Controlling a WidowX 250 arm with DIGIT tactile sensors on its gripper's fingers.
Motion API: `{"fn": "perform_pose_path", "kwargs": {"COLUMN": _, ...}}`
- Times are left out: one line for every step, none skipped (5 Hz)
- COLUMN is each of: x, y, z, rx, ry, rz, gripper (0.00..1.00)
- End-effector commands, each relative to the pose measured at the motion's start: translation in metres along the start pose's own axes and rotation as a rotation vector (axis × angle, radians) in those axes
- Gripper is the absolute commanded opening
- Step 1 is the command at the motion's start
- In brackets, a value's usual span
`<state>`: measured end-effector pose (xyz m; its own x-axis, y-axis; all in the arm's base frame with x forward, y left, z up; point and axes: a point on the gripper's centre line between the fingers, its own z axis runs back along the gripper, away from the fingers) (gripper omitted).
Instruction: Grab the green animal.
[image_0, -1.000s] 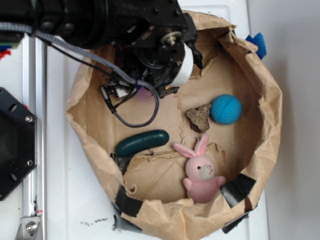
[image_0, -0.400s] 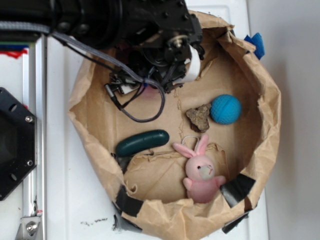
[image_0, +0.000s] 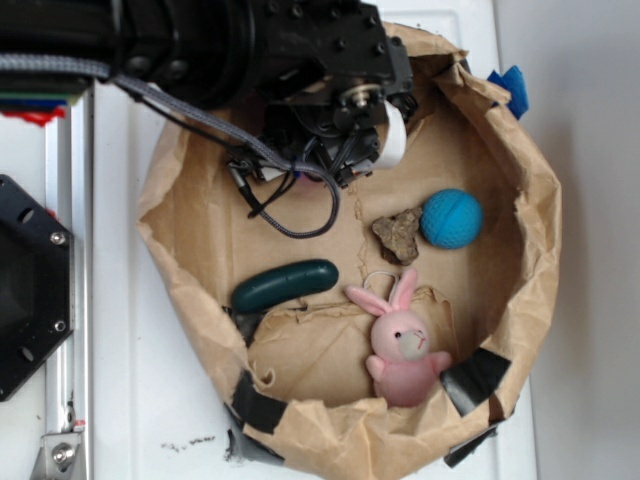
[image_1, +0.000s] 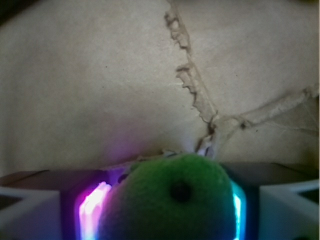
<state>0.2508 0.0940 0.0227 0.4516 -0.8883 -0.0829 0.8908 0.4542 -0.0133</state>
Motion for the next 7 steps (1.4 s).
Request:
{"fn": "perform_pose_path", "kwargs": {"x": 0.044, "y": -0.007, "z": 0.068, "rx": 0.051, "ry": -0.17, "rz": 0.161, "gripper": 0.0}}
{"fn": "perform_pose_path", "kwargs": {"x": 0.061, "y": -0.018, "z": 0.1, "rx": -0.003, "ry": -0.228, "rz": 0.331, "gripper": 0.0}}
{"fn": "perform_pose_path", "kwargs": {"x": 0.068, "y": -0.027, "z": 0.117, "rx": 0.009, "ry": -0.227, "rz": 0.49, "gripper": 0.0}}
{"fn": "perform_pose_path", "kwargs": {"x": 0.071, "y": -0.031, "z": 0.137, "rx": 0.037, "ry": -0.264, "rz": 0.74, "gripper": 0.0}}
{"fn": "perform_pose_path", "kwargs": {"x": 0.065, "y": -0.031, "z": 0.145, "rx": 0.074, "ry": -0.298, "rz": 0.989, "gripper": 0.0}}
{"fn": "perform_pose_path", "kwargs": {"x": 0.051, "y": -0.031, "z": 0.148, "rx": 0.065, "ry": -0.329, "rz": 1.228, "gripper": 0.0}}
{"fn": "perform_pose_path", "kwargs": {"x": 0.045, "y": -0.032, "z": 0.148, "rx": 0.092, "ry": -0.361, "rz": 1.241, "gripper": 0.0}}
